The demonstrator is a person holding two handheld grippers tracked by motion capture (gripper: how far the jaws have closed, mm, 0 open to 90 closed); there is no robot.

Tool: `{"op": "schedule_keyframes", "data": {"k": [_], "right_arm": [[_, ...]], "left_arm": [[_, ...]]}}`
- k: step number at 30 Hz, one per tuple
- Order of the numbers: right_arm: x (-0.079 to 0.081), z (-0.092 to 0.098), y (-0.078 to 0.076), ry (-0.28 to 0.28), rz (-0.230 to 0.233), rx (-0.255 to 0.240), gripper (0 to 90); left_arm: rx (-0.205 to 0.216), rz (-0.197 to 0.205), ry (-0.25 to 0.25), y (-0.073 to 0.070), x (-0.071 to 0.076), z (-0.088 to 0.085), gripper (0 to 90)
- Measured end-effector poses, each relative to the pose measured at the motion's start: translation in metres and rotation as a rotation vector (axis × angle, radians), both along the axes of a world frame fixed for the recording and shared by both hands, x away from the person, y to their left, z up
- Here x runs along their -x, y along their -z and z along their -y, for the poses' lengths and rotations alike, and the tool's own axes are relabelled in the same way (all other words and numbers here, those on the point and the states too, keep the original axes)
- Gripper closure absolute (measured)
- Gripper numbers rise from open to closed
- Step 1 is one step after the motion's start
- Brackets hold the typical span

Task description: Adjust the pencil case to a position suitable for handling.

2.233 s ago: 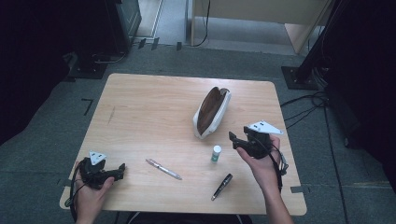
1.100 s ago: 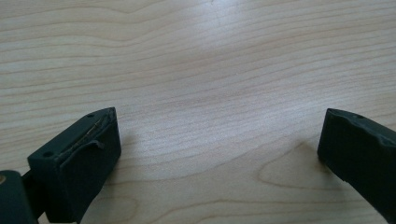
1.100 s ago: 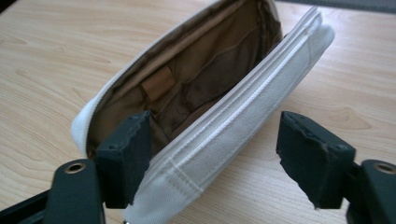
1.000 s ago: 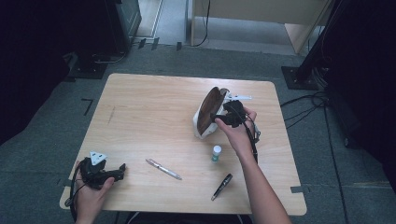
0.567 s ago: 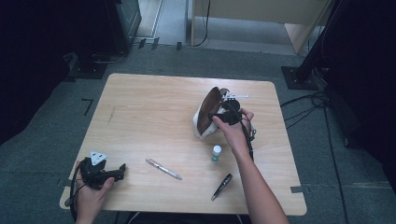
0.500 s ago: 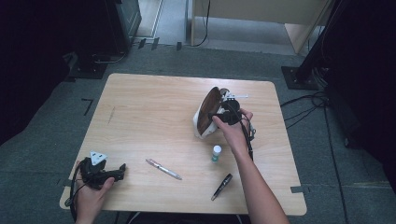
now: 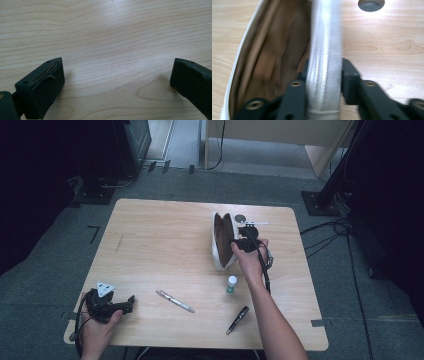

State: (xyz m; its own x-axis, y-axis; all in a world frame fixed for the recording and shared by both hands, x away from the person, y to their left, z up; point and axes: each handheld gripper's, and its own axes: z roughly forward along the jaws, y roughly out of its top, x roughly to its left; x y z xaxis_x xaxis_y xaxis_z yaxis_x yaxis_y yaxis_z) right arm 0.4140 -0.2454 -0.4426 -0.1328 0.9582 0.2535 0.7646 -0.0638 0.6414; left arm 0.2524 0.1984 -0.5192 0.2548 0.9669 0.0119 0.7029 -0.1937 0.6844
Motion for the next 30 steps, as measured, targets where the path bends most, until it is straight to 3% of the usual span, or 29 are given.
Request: {"op": "schedule_keyframes", "data": {"k": [5, 8, 14, 19, 23, 24, 30], "right_arm": [[0.0, -0.005, -0.002, -0.032, 0.018, -0.042, 80.8], [0.0, -0.01, -0.004, -0.044, 0.027, -0.042, 81.4], [0.007, -0.026, -0.018, -0.127, 0.058, -0.109, 81.9], [0.018, -0.048, -0.027, -0.204, 0.08, -0.105, 81.8], [0.025, -0.061, -0.025, -0.268, 0.067, -0.114, 81.8], [0.026, -0.066, -0.023, -0.308, 0.051, -0.123, 81.7], [0.027, -0.073, -0.018, -0.362, 0.021, -0.099, 81.2]], "left_arm": [[0.0, 0.0, 0.0, 0.0, 0.0, 0.0, 0.0], [0.0, 0.0, 0.0, 0.0, 0.0, 0.0, 0.0], [0.0, 0.0, 0.0, 0.0, 0.0, 0.0, 0.0], [0.0, 0.0, 0.0, 0.0, 0.0, 0.0, 0.0], [0.0, 0.0, 0.0, 0.0, 0.0, 0.0, 0.0], [0.001, 0.0, 0.0, 0.0, 0.0, 0.0, 0.0], [0.0, 0.0, 0.001, 0.0, 0.0, 0.0, 0.0]]}}
